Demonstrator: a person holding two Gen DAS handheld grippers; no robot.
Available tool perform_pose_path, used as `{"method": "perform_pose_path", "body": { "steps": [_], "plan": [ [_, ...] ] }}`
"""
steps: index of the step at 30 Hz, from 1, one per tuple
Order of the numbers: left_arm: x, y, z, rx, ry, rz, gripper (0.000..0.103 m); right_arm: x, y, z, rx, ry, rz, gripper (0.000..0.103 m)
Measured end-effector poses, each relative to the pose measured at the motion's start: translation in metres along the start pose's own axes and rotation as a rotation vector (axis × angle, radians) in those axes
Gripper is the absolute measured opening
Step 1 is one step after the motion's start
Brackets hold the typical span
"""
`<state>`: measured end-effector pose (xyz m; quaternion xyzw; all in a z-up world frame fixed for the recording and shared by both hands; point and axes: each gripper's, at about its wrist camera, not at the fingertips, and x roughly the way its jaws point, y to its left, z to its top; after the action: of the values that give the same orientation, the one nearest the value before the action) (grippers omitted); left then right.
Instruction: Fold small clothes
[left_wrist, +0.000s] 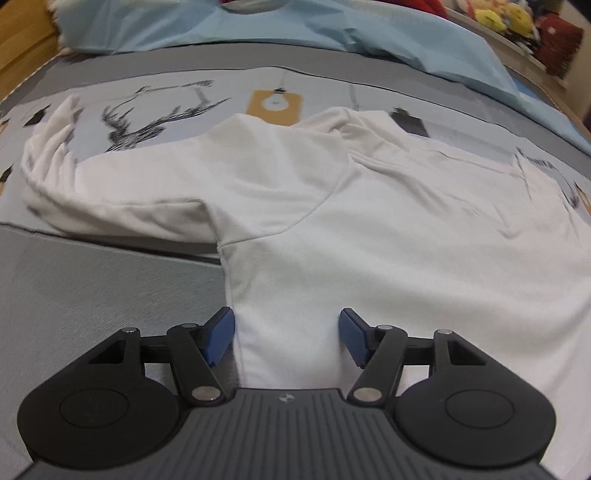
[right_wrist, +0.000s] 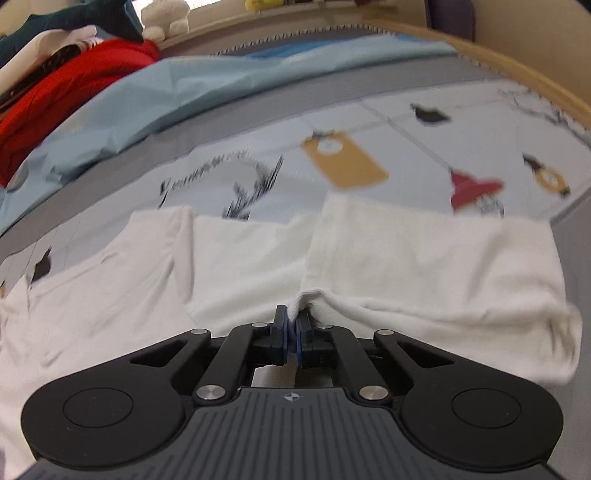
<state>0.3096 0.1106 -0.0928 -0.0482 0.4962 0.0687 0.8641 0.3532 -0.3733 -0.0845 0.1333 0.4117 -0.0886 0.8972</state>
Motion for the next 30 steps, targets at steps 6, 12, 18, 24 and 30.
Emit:
{"method": "perform_pose_path", "body": {
  "steps": [6, 12, 18, 24, 30],
  "plan": [
    [-0.004, -0.004, -0.003, 0.077, 0.011, -0.002, 0.068, 0.01, 0.005, 0.005, -0.068, 0.027, 0.003, 0.006],
    [-0.033, 0.015, -0.015, 0.056, 0.017, -0.029, 0.068, -0.023, 0.011, -0.017, -0.122, 0.115, 0.049, 0.029],
    [-0.075, 0.027, -0.049, 0.126, 0.024, -0.015, 0.068, -0.076, -0.009, -0.054, -0.11, 0.216, 0.076, 0.029],
    [-0.116, 0.043, -0.095, 0.091, 0.079, -0.081, 0.069, -0.139, -0.04, -0.097, -0.079, 0.257, 0.109, 0.03],
    [-0.136, 0.047, -0.131, 0.089, 0.142, -0.082, 0.069, -0.165, -0.05, -0.146, -0.113, 0.372, 0.137, 0.038]
  ]
}}
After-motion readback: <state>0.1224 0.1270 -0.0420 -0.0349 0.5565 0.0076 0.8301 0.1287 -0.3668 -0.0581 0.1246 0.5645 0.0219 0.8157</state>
